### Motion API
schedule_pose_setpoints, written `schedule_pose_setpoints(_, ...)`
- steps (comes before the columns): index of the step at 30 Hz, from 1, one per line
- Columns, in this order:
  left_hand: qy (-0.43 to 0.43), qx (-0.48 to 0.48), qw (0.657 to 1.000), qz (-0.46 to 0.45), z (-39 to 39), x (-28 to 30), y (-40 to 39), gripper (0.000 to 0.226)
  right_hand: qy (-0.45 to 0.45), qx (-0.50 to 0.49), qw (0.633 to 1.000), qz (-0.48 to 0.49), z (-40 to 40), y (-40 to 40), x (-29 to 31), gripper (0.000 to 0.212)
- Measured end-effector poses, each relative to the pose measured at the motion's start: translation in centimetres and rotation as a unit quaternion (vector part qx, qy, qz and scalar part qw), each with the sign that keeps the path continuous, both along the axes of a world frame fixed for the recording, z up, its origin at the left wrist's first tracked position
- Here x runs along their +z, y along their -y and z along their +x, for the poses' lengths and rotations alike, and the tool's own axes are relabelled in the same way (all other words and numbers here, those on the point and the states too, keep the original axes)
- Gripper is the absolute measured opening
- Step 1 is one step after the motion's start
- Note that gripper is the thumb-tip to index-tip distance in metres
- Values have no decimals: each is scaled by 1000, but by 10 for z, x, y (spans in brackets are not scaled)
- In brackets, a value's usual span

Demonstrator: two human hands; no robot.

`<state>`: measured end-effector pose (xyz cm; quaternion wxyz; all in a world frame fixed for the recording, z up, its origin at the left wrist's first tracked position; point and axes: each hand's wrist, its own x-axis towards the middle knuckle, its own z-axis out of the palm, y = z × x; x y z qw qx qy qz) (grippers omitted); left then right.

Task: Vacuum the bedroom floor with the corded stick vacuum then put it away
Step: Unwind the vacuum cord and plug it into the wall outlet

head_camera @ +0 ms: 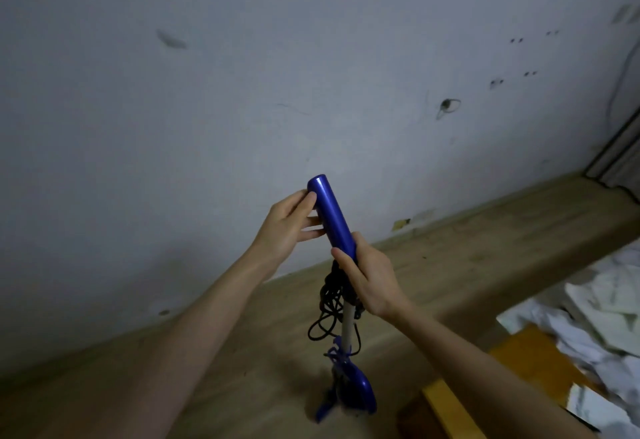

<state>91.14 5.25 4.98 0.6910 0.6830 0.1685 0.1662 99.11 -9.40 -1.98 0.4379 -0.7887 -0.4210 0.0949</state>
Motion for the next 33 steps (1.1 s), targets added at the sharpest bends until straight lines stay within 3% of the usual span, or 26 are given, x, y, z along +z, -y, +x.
schedule_pose_setpoints(8,-19,-98,995,22,170,-5,17,28,-16,-106,994,7,124,35,-12,54)
schedule_pose_setpoints(18,-14,-276,961,7,362,-3,39,25,-18,-274,961,-9,258,52,-11,37)
schedule_pose_setpoints(28,-15,-330,944,17,506,-17,70,32,-9,-329,944,-15,380,80,-26,32)
schedule_pose_setpoints(33,-31,-347,937,5,590,-40,97,35,-40,-359,932,35,456,115,-27,33)
